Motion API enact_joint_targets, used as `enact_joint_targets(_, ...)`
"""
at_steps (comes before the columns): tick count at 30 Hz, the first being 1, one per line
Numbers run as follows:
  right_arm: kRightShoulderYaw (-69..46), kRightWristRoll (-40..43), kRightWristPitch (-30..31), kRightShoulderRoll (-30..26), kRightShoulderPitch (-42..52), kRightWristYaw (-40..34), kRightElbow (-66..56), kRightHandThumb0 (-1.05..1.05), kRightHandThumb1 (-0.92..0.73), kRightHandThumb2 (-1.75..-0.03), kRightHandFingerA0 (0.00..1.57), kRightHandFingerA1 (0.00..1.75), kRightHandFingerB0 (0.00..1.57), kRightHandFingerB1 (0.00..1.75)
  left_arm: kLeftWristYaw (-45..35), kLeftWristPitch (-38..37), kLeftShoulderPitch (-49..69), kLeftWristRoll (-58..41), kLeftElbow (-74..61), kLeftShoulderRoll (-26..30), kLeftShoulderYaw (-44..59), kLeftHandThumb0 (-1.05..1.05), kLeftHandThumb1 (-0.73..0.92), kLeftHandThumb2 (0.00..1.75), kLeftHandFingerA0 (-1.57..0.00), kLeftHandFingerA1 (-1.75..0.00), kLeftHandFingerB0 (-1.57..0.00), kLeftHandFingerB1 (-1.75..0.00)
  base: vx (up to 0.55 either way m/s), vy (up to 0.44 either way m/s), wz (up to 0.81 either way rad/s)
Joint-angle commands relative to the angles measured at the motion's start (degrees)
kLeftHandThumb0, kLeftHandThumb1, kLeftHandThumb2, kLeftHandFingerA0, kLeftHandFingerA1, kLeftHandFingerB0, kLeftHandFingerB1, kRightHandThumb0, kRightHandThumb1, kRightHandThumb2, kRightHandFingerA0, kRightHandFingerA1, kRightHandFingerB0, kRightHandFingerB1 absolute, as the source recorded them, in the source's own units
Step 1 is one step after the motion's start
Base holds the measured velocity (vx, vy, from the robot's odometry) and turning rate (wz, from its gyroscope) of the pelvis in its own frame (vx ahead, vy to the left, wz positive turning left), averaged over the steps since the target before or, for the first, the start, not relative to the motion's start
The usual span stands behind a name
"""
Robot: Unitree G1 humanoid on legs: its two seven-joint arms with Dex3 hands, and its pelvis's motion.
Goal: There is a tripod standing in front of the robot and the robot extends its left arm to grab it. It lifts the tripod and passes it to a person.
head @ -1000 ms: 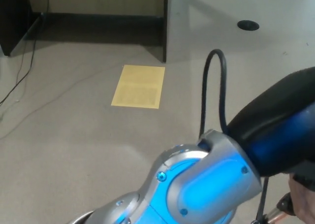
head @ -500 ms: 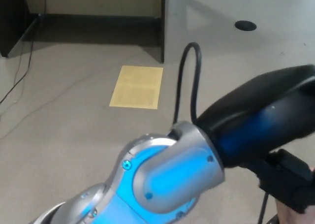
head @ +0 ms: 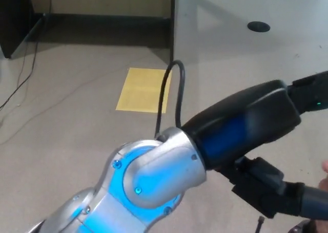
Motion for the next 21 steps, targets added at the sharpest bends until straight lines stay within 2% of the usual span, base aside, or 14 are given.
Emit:
enact_joint_targets(1, -1.68, 2.07, 0.86, -0.75, -0.29, 2.52, -1.49, -0.38, -0.73, -0.62, 0.64, 0.42, 0.44, 0.35, -1.43, -2.69, 2.34, -0.81, 0.38, 2.79, 3.81, -0.85, 0.47, 0.89, 0.00, -0.03, 0.00, 0.00, 0.00, 0.000, 0.00)
enact_joint_targets(6, -2.72, 2.42, 1.09, -2.02, 0.13, 3.54, -2.77, -0.40, -0.73, -0.61, 0.65, 0.41, 0.43, 0.34, -3.66, -9.04, 11.70, -5.31, 0.75, 5.45, 14.35, -0.79, 0.46, 0.83, 0.00, -0.01, 0.00, 0.00, 0.00, 0.000, 0.00)
enact_joint_targets(8, -3.16, 2.65, 0.58, -2.47, 0.79, 3.65, -3.16, -0.39, -0.72, -0.61, 0.65, 0.42, 0.44, 0.35, -3.77, -9.55, 17.54, -5.34, -0.01, 7.95, 17.99, -0.64, 0.42, 0.74, 0.00, -0.10, 0.00, 0.00, 0.00, 0.000, 0.00)
enact_joint_targets(10, -3.64, 2.87, -0.41, -2.80, 1.01, 3.56, -3.11, -0.39, -0.72, -0.61, 0.65, 0.42, 0.45, 0.35, -3.58, -12.09, 26.45, -6.12, 0.73, 9.40, 23.31, -0.41, 0.30, 0.62, -0.01, -0.26, 0.00, 0.00, 0.00, 0.000, 0.00)
enact_joint_targets(11, -3.95, 3.10, -0.49, -2.70, 0.99, 3.68, -3.14, -0.39, -0.72, -0.61, 0.64, 0.43, 0.45, 0.36, -3.71, -13.90, 30.77, -6.81, 1.83, 9.72, 26.01, -0.30, 0.38, 0.55, -0.02, -0.32, 0.00, 0.00, 0.00, 0.000, 0.00)
enact_joint_targets(12, -4.09, 3.14, -0.52, -2.65, 0.98, 3.73, -3.16, -0.39, -0.72, -0.61, 0.64, 0.43, 0.45, 0.36, -3.84, -14.59, 32.07, -7.09, 2.23, 9.83, 26.85, -0.30, 0.38, 0.55, -0.02, -0.32, 0.00, 0.00, 0.00, 0.000, 0.00)
enact_joint_targets(13, -4.25, 3.20, -0.26, -2.48, 1.00, 3.69, -3.34, -0.39, -0.71, -0.61, 0.65, 0.43, 0.45, 0.36, -4.97, -17.33, 36.23, -8.46, 3.99, 10.08, 29.72, -0.31, 0.34, 0.62, 0.00, -0.30, 0.00, 0.00, 0.00, 0.000, 0.00)
enact_joint_targets(14, -4.14, 2.94, 0.07, -2.28, 0.66, 3.44, -3.12, -0.39, -0.71, -0.61, 0.66, 0.43, 0.46, 0.36, -6.64, -20.24, 41.76, -10.61, 7.70, 9.83, 34.19, -0.35, 0.26, 0.61, -0.02, -0.31, 0.00, -0.04, 0.00, 0.000, 0.00)
enact_joint_targets(16, -4.21, 2.92, 0.26, -1.97, 0.36, 3.31, -2.91, -0.38, -0.71, -0.61, 0.67, 0.44, 0.46, 0.36, -8.03, -22.32, 46.85, -12.66, 11.64, 9.28, 38.68, -0.30, 0.31, 0.61, -0.04, -0.31, 0.00, -0.05, 0.00, 0.000, 0.00)
enact_joint_targets(17, -4.30, 3.00, 0.37, -1.77, 0.07, 3.27, -2.66, -0.39, -0.71, -0.62, 0.67, 0.44, 0.45, 0.36, -8.10, -23.88, 48.81, -12.76, 14.17, 9.09, 40.45, -0.23, 0.39, 0.52, -0.07, -0.31, 0.00, -0.11, 0.00, 0.000, 0.00)
enact_joint_targets(18, -4.42, 3.10, 0.42, -1.68, -0.01, 3.25, -2.56, -0.39, -0.71, -0.62, 0.67, 0.44, 0.45, 0.36, -7.31, -25.53, 50.83, -11.52, 17.19, 9.57, 41.59, -0.24, 0.33, 0.64, -0.04, -0.36, 0.00, -0.14, 0.00, 0.000, 0.00)
enact_joint_targets(19, -4.55, 3.27, 0.30, -1.64, 0.02, 3.45, -2.38, -0.39, -0.71, -0.61, 0.66, 0.43, 0.45, 0.36, -6.20, -27.78, 53.00, -10.97, 21.70, 9.09, 43.52, -0.16, 0.39, 0.61, -0.07, -0.37, -0.07, -0.16, 0.00, 0.000, 0.00)
enact_joint_targets(20, -4.52, 3.23, 0.34, -1.66, 0.12, 3.54, -2.31, -0.39, -0.71, -0.61, 0.65, 0.42, 0.45, 0.35, -4.55, -29.52, 54.26, -10.01, 24.68, 8.57, 44.41, -0.12, 0.46, 0.90, -0.01, -0.48, 0.00, -0.49, 0.00, 0.000, 0.00)
enact_joint_targets(21, -4.49, 3.18, 0.39, -1.67, 0.16, 3.55, -2.31, -0.39, -0.71, -0.61, 0.65, 0.42, 0.45, 0.35, -4.02, -30.07, 54.56, -9.61, 25.41, 8.46, 44.54, -0.12, 0.46, 0.90, -0.01, -0.48, 0.00, -0.49, 0.00, 0.000, 0.00)
